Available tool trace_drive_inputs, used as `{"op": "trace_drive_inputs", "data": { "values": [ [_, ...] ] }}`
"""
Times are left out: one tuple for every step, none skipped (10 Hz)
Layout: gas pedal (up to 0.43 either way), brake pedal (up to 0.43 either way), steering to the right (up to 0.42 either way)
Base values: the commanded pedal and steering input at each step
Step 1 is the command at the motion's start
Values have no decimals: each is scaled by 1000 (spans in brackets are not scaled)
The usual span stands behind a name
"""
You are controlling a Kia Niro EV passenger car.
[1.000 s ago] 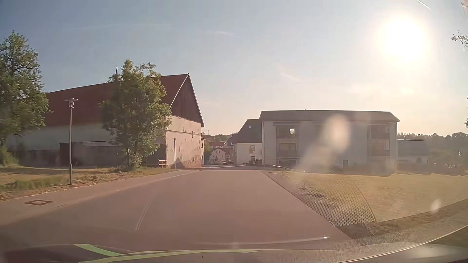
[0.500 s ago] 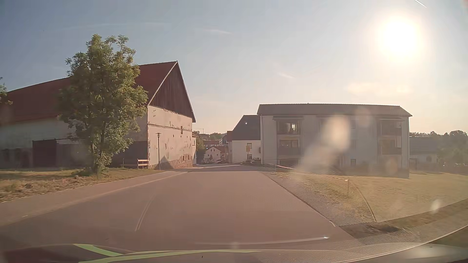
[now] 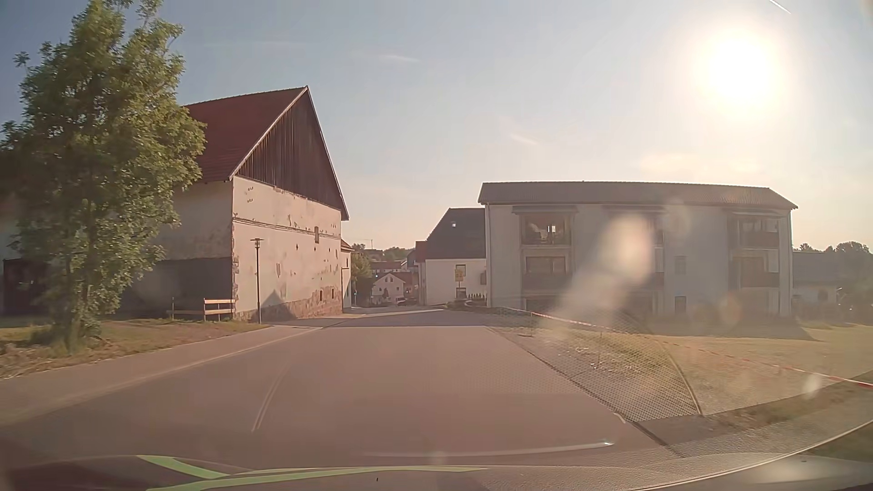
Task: Follow the waypoints while adhering to traffic rules and regulations
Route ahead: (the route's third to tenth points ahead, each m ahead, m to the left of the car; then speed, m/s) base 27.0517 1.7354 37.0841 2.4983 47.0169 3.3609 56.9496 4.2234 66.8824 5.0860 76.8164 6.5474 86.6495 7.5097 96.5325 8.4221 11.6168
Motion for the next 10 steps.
{"op": "trace_drive_inputs", "data": {
  "values": [
    [0, 0, 8],
    [0, 0, 7],
    [0, 0, 6],
    [0, 0, 5],
    [8, 0, 5],
    [8, 0, 4],
    [8, 0, 3],
    [8, 0, 1],
    [8, 0, -1],
    [8, 0, -1]
  ]
}}
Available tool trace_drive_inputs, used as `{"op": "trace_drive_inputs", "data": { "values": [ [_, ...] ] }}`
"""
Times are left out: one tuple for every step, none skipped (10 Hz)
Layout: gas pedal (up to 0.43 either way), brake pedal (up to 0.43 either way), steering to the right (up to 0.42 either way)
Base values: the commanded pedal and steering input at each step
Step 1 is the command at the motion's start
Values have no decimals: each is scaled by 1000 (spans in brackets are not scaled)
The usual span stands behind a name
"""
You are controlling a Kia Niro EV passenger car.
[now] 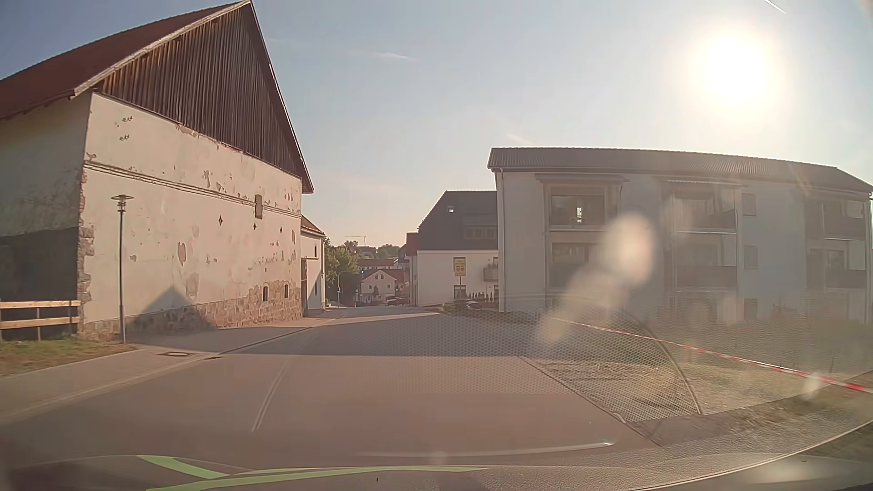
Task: Follow the waypoints while adhering to traffic rules and regulations
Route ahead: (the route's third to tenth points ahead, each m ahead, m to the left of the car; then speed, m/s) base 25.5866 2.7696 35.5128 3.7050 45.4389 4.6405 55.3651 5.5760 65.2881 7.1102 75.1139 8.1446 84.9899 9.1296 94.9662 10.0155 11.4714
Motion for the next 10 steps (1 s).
{"op": "trace_drive_inputs", "data": {
  "values": [
    [8, 0, -2],
    [8, 0, -3],
    [8, 0, -5],
    [8, 0, -7],
    [8, 0, -12],
    [8, 0, -15],
    [8, 0, -17],
    [8, 0, -18],
    [8, 0, -18],
    [8, 0, -18]
  ]
}}
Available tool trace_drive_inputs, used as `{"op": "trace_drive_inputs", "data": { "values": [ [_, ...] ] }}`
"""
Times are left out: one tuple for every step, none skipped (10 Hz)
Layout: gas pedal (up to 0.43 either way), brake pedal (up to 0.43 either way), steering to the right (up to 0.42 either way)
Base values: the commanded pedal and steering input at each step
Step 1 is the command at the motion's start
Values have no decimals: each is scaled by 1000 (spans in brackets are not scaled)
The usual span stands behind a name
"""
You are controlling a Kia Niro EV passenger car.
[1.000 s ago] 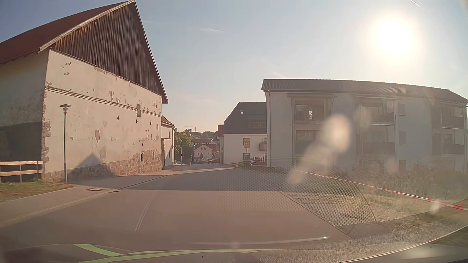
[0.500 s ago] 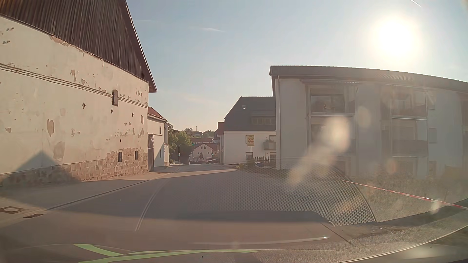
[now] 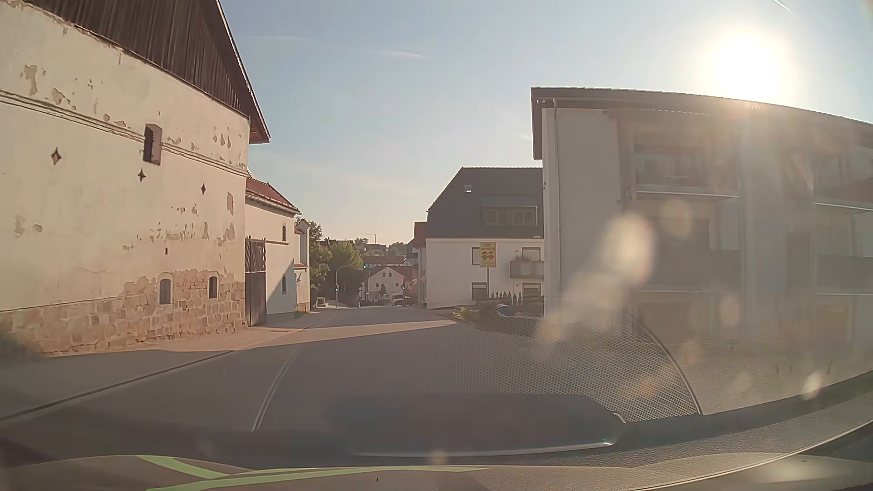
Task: Follow the waypoints while adhering to traffic rules and regulations
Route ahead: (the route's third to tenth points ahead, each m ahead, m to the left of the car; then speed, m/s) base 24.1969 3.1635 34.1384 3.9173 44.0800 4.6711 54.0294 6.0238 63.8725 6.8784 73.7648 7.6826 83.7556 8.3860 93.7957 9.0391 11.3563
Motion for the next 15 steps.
{"op": "trace_drive_inputs", "data": {
  "values": [
    [8, 0, -18],
    [8, 0, -18],
    [8, 0, -18],
    [8, 0, -19],
    [8, 0, -19],
    [8, 0, -19],
    [8, 0, -20],
    [8, 0, -20],
    [8, 0, -20],
    [8, 0, -20],
    [8, 0, -20],
    [8, 0, -21],
    [8, 0, -21],
    [8, 0, -23],
    [8, 0, -23]
  ]
}}
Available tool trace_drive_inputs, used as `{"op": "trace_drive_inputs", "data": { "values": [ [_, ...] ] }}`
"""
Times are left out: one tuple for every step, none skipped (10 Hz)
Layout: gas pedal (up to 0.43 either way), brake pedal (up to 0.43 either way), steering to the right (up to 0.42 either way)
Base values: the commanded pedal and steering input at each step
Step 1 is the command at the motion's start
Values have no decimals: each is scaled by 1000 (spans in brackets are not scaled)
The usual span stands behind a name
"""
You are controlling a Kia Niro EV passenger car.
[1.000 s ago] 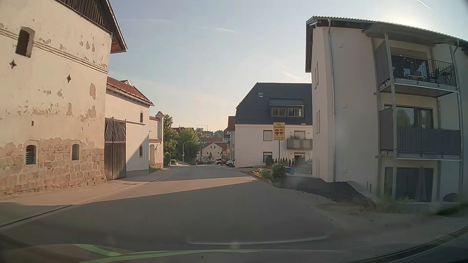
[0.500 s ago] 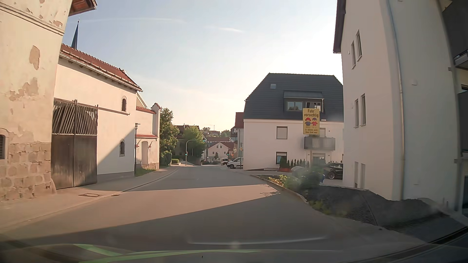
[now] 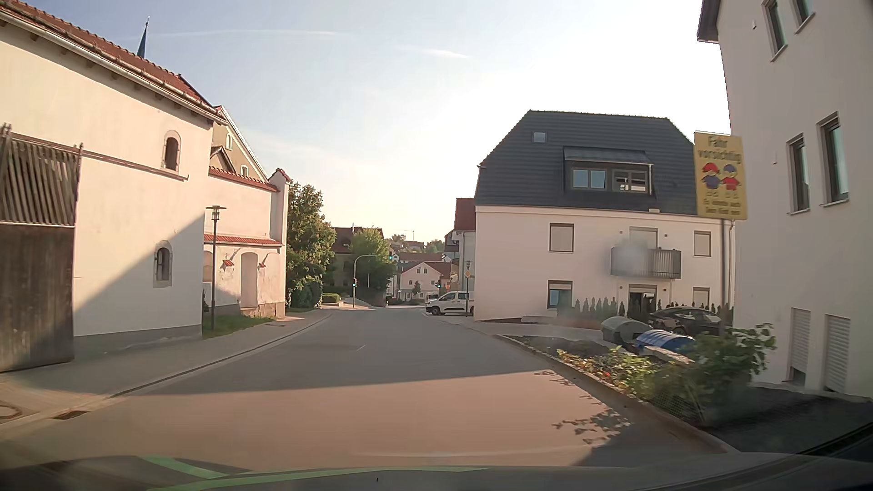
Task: Follow the waypoints while adhering to traffic rules and regulations
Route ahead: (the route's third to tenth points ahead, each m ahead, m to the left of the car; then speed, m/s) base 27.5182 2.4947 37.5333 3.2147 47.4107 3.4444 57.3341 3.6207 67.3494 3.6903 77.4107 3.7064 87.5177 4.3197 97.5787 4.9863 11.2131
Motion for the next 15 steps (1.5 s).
{"op": "trace_drive_inputs", "data": {
  "values": [
    [8, 0, -23],
    [8, 0, -23],
    [8, 0, -23],
    [0, 0, -22],
    [0, 0, -19],
    [0, 0, -16],
    [0, 0, -14],
    [0, 0, -13],
    [0, 0, -13],
    [0, 0, -12],
    [0, 30, -12],
    [0, 73, -12],
    [0, 116, -11],
    [0, 146, -11],
    [0, 171, -10]
  ]
}}
